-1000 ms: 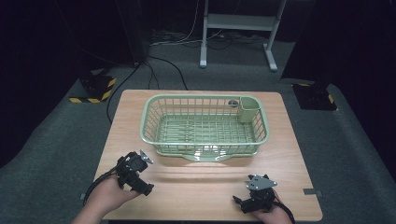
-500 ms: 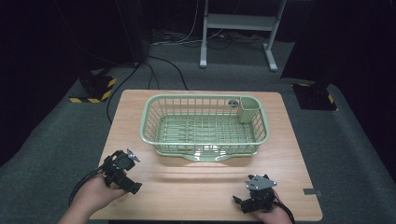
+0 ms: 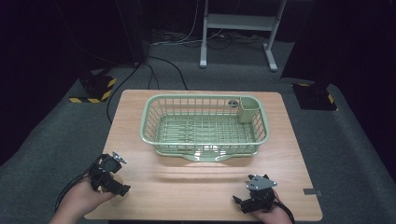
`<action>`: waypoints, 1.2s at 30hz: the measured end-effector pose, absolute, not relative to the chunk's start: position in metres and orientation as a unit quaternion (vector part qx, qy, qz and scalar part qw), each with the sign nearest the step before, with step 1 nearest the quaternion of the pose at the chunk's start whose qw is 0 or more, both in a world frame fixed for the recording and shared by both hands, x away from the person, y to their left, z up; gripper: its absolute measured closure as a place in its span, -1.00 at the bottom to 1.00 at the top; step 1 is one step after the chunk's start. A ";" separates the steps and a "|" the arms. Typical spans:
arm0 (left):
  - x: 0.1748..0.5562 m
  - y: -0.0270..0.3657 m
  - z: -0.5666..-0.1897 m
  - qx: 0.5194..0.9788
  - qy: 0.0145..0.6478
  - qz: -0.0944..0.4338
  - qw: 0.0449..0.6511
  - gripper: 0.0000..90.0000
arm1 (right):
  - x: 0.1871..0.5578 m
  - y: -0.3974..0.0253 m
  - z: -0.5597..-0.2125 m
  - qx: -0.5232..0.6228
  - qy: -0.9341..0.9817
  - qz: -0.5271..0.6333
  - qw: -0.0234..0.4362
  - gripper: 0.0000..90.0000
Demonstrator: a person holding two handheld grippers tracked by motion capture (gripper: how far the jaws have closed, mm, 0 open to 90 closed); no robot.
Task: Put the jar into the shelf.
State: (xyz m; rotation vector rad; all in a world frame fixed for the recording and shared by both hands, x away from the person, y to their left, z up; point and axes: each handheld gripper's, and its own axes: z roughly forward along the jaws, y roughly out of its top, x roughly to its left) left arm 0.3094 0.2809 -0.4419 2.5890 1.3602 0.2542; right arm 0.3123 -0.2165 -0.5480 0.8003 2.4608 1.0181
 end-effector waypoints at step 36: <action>0.312 0.286 -0.451 0.876 0.471 0.047 0.089 -0.47 | 0.312 -0.217 -0.548 0.283 0.871 0.360 0.179 -0.99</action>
